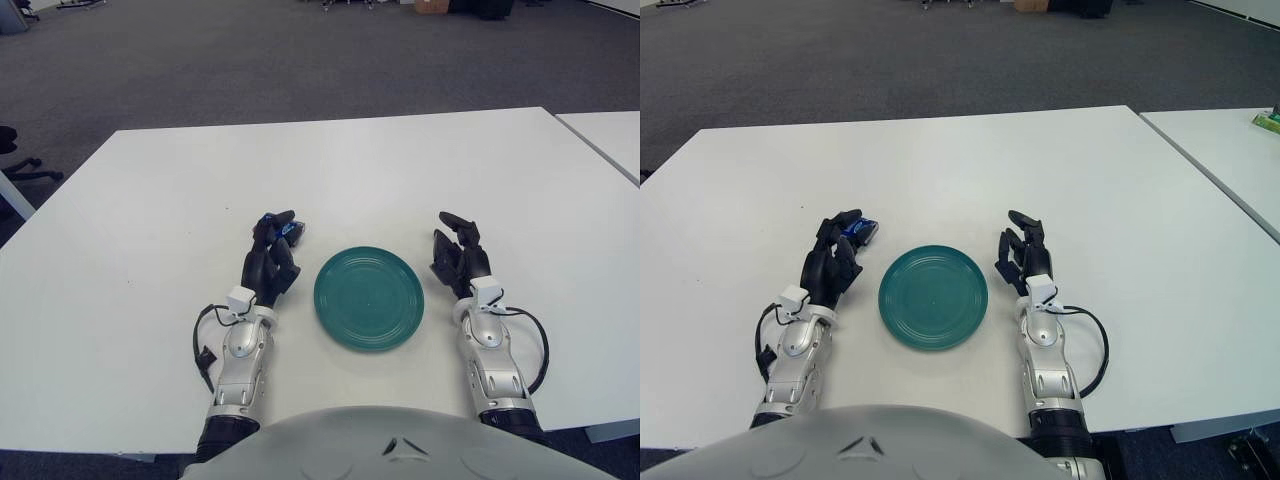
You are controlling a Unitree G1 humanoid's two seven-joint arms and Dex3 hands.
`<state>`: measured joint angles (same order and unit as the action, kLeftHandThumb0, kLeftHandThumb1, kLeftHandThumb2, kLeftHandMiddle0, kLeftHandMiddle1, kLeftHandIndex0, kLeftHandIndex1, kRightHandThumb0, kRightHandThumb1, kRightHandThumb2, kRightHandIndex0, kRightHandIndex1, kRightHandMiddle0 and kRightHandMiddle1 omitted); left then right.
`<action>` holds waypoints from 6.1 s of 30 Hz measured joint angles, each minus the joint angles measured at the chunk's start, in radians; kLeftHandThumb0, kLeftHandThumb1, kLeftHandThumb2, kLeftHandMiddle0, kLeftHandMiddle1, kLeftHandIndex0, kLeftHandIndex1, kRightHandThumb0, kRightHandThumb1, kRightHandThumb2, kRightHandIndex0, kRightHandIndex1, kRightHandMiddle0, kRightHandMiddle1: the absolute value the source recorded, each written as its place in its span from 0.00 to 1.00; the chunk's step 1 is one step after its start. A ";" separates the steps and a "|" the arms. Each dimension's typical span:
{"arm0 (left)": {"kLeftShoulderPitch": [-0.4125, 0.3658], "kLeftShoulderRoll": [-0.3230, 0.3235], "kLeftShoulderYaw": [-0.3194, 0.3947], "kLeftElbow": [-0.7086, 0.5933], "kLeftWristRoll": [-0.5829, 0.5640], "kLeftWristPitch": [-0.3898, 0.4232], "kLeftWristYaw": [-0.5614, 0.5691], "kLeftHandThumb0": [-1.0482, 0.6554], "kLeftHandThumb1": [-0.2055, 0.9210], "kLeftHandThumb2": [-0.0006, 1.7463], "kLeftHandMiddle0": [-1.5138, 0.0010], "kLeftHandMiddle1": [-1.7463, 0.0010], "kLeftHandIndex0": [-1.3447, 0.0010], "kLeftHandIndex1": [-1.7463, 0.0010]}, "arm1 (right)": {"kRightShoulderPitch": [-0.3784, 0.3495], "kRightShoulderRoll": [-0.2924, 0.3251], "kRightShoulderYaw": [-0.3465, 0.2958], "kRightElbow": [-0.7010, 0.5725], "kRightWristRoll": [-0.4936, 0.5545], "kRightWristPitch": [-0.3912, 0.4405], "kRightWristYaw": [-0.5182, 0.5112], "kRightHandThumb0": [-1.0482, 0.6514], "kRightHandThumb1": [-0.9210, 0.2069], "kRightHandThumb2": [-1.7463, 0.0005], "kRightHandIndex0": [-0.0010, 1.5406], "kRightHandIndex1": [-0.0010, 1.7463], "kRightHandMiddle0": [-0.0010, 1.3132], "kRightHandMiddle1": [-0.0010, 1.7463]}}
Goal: Put the gum into the plate.
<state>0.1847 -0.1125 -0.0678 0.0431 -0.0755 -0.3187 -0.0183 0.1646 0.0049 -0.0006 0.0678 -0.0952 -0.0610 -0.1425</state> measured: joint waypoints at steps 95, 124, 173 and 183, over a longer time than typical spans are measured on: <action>-0.915 0.555 -0.480 1.174 0.796 -0.355 -0.024 0.17 0.95 0.06 0.78 0.96 0.94 0.42 | -0.010 0.016 -0.014 0.008 -0.004 0.003 -0.026 0.28 0.00 0.59 0.29 0.00 0.00 0.54; -0.920 0.502 -0.573 1.240 0.804 -0.077 0.148 0.62 0.21 0.93 0.46 0.05 0.53 0.00 | 0.007 0.003 -0.022 -0.019 -0.006 0.025 -0.016 0.29 0.00 0.57 0.33 0.02 0.00 0.50; -0.702 0.689 -0.224 0.423 0.508 -0.293 -0.050 0.61 0.23 0.92 0.48 0.00 0.55 0.01 | 0.012 0.007 -0.021 -0.040 -0.008 0.038 -0.025 0.29 0.00 0.59 0.32 0.01 0.00 0.50; -0.558 0.607 -0.259 0.216 0.563 -0.287 -0.061 0.61 0.23 0.92 0.49 0.00 0.55 0.01 | 0.013 0.014 -0.011 -0.043 -0.011 0.039 -0.028 0.28 0.00 0.59 0.32 0.02 0.00 0.49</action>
<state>-0.3734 0.4943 -0.3265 0.2591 0.4871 -0.6055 -0.0789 0.1775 0.0192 -0.0121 0.0248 -0.1058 -0.0216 -0.1708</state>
